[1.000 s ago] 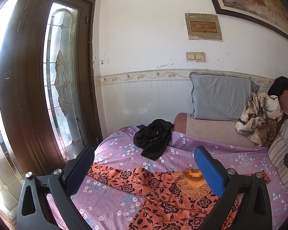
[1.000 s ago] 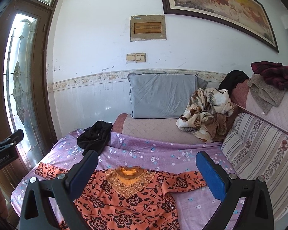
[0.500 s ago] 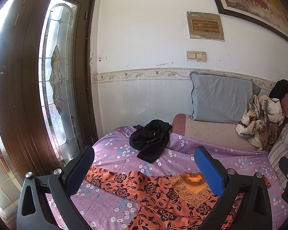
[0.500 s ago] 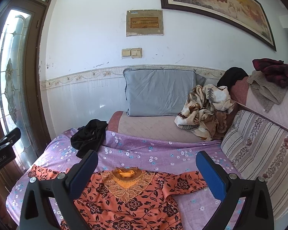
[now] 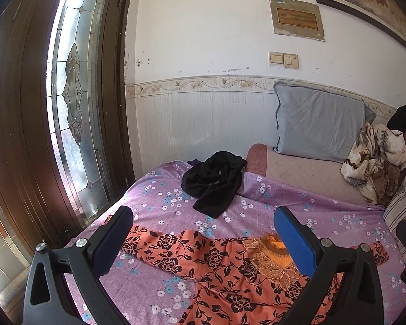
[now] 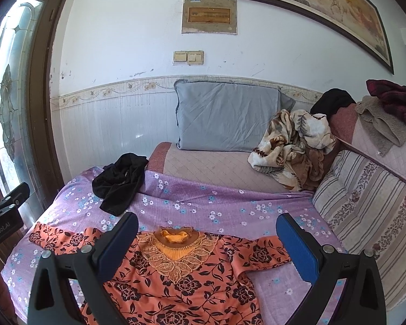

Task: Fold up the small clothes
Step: 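Grasp the orange shirt's sleeve cuff with the right gripper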

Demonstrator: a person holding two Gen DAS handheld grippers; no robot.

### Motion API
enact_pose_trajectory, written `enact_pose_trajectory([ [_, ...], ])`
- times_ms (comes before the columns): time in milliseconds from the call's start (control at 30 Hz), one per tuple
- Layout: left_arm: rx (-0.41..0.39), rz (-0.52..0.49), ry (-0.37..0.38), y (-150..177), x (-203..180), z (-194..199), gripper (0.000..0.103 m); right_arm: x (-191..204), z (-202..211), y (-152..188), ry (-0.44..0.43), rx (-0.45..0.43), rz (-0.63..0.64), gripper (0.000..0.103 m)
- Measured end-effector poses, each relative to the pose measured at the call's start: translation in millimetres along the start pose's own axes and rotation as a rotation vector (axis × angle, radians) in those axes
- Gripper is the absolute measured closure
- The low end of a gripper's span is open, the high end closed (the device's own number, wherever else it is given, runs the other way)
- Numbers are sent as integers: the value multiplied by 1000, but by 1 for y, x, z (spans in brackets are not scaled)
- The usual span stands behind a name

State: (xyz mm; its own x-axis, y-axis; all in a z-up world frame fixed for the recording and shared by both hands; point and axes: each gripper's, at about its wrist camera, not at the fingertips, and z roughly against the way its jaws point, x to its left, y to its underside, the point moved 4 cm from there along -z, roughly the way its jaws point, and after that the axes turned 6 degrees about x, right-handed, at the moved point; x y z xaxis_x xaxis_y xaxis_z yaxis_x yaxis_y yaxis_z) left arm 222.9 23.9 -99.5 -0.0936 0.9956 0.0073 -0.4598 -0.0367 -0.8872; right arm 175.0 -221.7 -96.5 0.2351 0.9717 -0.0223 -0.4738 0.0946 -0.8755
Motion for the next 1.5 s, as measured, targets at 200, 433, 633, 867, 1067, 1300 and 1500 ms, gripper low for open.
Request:
enact_pose_trajectory([
  [200, 72, -15, -20, 17, -9, -43, 0, 2, -39, 10, -26, 56, -2, 0],
  [433, 324, -74, 22, 87, -55, -139, 0, -56, -125, 58, -48, 211, -92, 0],
  [633, 579, -168, 68, 176, -102, -220, 0, -218, -225, 133, -9, 417, -377, 0],
  [867, 677, -256, 46, 230, -113, -255, 0, -369, -314, 191, -171, 459, -913, 7],
  [1067, 660, -284, 57, 241, -118, -258, 0, -413, -371, 219, -144, 402, -1124, 29],
  [1300, 627, -190, 112, 247, -110, -260, 0, -433, -401, 220, -33, 369, -1088, 93],
  [1500, 652, -199, 99, 244, -109, -260, 0, -421, -373, 211, -187, 282, -1149, 96],
])
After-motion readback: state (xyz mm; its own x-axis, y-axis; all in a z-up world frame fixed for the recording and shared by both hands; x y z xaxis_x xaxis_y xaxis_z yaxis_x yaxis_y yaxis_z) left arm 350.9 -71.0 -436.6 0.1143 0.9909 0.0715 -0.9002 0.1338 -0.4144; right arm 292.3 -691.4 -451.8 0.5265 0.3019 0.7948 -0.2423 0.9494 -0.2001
